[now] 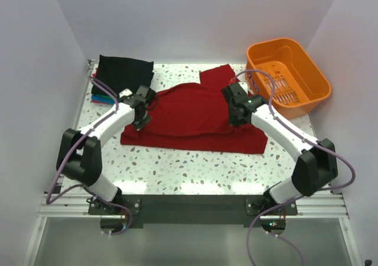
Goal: Fold and stack the t-shirts
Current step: Fold the tshirt
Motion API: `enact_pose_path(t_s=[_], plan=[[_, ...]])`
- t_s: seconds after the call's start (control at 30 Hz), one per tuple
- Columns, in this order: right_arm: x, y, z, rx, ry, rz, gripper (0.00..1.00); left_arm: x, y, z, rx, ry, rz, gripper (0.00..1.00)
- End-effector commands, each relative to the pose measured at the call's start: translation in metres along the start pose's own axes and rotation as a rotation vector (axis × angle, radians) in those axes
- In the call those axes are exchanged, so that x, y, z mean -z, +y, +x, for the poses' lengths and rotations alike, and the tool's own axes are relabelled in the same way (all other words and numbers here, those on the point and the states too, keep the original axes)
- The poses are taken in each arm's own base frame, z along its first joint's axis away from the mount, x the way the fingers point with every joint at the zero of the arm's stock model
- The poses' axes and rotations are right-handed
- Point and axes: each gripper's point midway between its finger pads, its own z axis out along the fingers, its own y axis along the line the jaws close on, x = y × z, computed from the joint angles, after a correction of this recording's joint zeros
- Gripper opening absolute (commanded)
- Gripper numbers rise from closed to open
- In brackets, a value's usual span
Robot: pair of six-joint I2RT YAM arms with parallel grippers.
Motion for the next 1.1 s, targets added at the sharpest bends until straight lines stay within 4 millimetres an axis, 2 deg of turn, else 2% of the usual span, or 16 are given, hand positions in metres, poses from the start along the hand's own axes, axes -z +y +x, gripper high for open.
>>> enact_pose_path(t_s=[0.0, 0.2, 0.27, 0.3, 0.33, 0.4, 0.43, 0.57, 0.63, 0.7, 0.73, 0.77, 0.8, 0.9, 0.97, 1.07], plan=[[-0.014, 0.008, -0.034, 0.003, -0.049, -0.023, 0.00, -0.008, -0.022, -0.034, -0.011, -0.082, 0.008, 0.00], [-0.052, 0.006, -0.054, -0.020, -0.011, 0.014, 0.00, -0.040, -0.026, -0.050, 0.026, -0.071, -0.059, 0.00], [-0.059, 0.005, -0.066, -0.033, -0.020, 0.022, 0.03, -0.051, -0.027, -0.055, 0.039, -0.063, -0.072, 0.11], [-0.066, 0.003, -0.070, -0.038, -0.015, 0.034, 0.07, -0.053, -0.030, -0.057, 0.038, -0.059, -0.064, 0.25], [-0.075, 0.004, -0.076, -0.038, -0.005, 0.047, 0.10, -0.052, -0.036, -0.063, 0.038, -0.067, -0.052, 0.67], [-0.087, -0.002, -0.084, -0.041, 0.001, 0.086, 0.24, -0.054, -0.039, -0.066, 0.017, -0.061, -0.054, 1.00], [-0.096, 0.001, -0.090, -0.032, 0.006, 0.096, 0.26, -0.050, -0.045, -0.071, 0.016, -0.069, -0.037, 1.00], [-0.110, -0.001, -0.108, -0.036, -0.005, 0.117, 0.55, -0.036, -0.051, -0.084, -0.004, -0.097, 0.001, 1.00], [-0.105, 0.001, -0.110, -0.031, -0.005, 0.101, 0.60, -0.031, -0.047, -0.083, -0.014, -0.094, 0.012, 1.00], [-0.089, 0.003, -0.114, -0.033, -0.042, 0.054, 0.76, -0.021, -0.042, -0.085, -0.015, -0.104, 0.023, 1.00], [-0.092, 0.009, -0.102, -0.026, -0.028, 0.009, 0.82, -0.021, -0.035, -0.080, -0.021, -0.099, 0.014, 1.00], [-0.075, 0.007, -0.106, -0.036, -0.062, -0.022, 0.95, -0.013, -0.033, -0.082, -0.015, -0.111, 0.032, 1.00], [-0.072, 0.009, -0.100, -0.036, -0.059, -0.041, 0.99, -0.011, -0.031, -0.079, -0.016, -0.104, 0.047, 1.00], [-0.063, 0.017, -0.068, -0.056, -0.013, -0.129, 0.99, -0.010, -0.025, -0.059, -0.030, -0.069, 0.102, 1.00], [-0.069, 0.037, -0.040, -0.067, 0.041, -0.251, 0.99, -0.015, -0.013, -0.043, -0.040, -0.046, 0.102, 1.00], [-0.074, 0.056, -0.021, -0.086, 0.072, -0.347, 0.99, -0.018, -0.004, -0.028, -0.054, -0.033, 0.122, 1.00]])
